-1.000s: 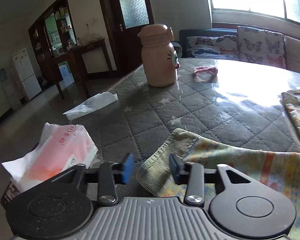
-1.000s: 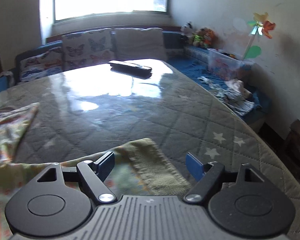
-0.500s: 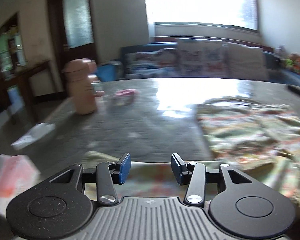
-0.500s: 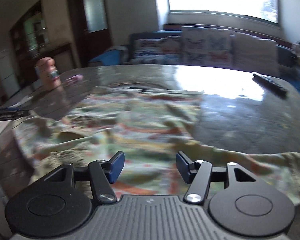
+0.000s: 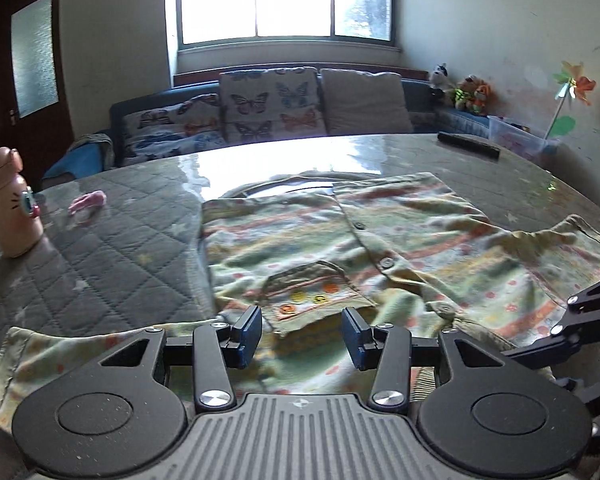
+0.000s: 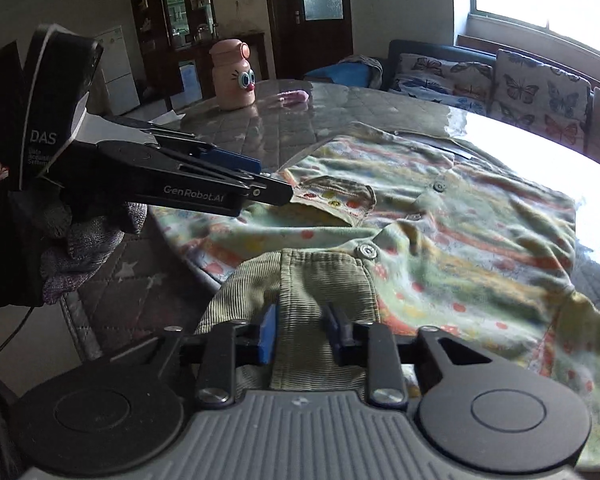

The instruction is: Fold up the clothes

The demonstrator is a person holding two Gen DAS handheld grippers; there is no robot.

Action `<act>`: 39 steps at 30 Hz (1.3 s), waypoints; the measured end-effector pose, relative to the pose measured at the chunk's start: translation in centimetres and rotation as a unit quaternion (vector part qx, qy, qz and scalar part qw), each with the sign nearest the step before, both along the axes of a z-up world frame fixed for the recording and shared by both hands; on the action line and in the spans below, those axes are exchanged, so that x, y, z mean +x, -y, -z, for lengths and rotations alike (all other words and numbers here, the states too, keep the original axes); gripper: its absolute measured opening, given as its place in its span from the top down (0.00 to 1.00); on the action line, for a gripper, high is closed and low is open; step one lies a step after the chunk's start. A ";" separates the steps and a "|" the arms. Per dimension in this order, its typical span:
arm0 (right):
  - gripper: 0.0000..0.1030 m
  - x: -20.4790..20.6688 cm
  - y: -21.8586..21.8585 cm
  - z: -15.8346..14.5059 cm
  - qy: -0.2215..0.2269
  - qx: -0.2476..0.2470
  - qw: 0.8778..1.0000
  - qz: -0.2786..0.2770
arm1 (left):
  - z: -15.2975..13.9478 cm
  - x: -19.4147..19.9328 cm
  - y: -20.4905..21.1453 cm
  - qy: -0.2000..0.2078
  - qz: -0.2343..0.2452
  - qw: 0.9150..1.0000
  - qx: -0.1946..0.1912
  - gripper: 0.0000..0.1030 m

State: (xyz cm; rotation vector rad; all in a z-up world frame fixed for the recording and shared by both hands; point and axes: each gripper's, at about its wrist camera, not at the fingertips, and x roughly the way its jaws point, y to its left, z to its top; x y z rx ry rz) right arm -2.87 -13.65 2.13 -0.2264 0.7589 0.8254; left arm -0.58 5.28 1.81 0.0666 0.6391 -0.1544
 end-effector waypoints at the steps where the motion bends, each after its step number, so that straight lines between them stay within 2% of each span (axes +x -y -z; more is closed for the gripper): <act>1: 0.88 0.0 0.2 -0.1 0.002 0.002 1.000 0.005 | 0.1 0.0 0.1 -0.002 0.004 1.000 -0.001 0.54; 2: 0.94 0.1 0.4 -0.2 0.003 0.003 1.000 0.010 | 0.1 0.1 0.2 -0.004 0.007 1.000 -0.001 0.54; 3: 0.95 0.1 0.8 -0.4 0.003 0.008 1.000 0.015 | 0.2 0.1 0.2 -0.005 0.010 1.000 -0.002 0.54; 12: 0.95 1.1 4.8 -3.1 -0.027 0.088 0.993 0.068 | 1.5 0.2 1.8 -0.025 0.061 0.998 0.010 0.55; 16: 0.95 1.7 5.1 -2.9 -0.045 0.105 0.991 0.073 | 1.7 -0.9 3.2 -0.017 0.107 0.994 0.022 0.55; 20: 0.95 2.0 4.5 -2.2 -0.050 0.104 0.990 0.079 | 1.4 -1.5 3.5 -0.016 0.134 0.991 0.007 0.54; 23: 0.95 1.9 4.5 -2.4 -0.046 0.109 0.990 0.081 | 0.8 -1.7 3.1 0.000 0.123 0.992 0.010 0.54; 26: 0.95 2.0 4.7 -2.5 -0.044 0.109 0.989 0.086 | -0.7 -1.9 2.0 0.017 0.119 0.993 -0.012 0.54; 30: 0.95 2.3 4.7 -2.0 -0.052 0.108 0.988 0.093 | -1.6 -3.9 3.0 0.028 0.184 0.983 -0.004 0.54; 33: 0.95 2.3 4.6 -1.9 -0.055 0.109 0.988 0.092 | -1.1 -5.3 4.3 0.015 0.236 0.971 0.010 0.54; 36: 0.95 2.3 4.4 -1.9 -0.054 0.108 0.989 0.088 | 0.0 -6.5 5.4 0.011 0.260 0.964 0.057 0.54; 39: 0.95 2.3 4.5 -1.8 -0.055 0.108 0.988 0.091 | 0.9 -7.2 6.0 0.017 0.264 0.959 0.106 0.55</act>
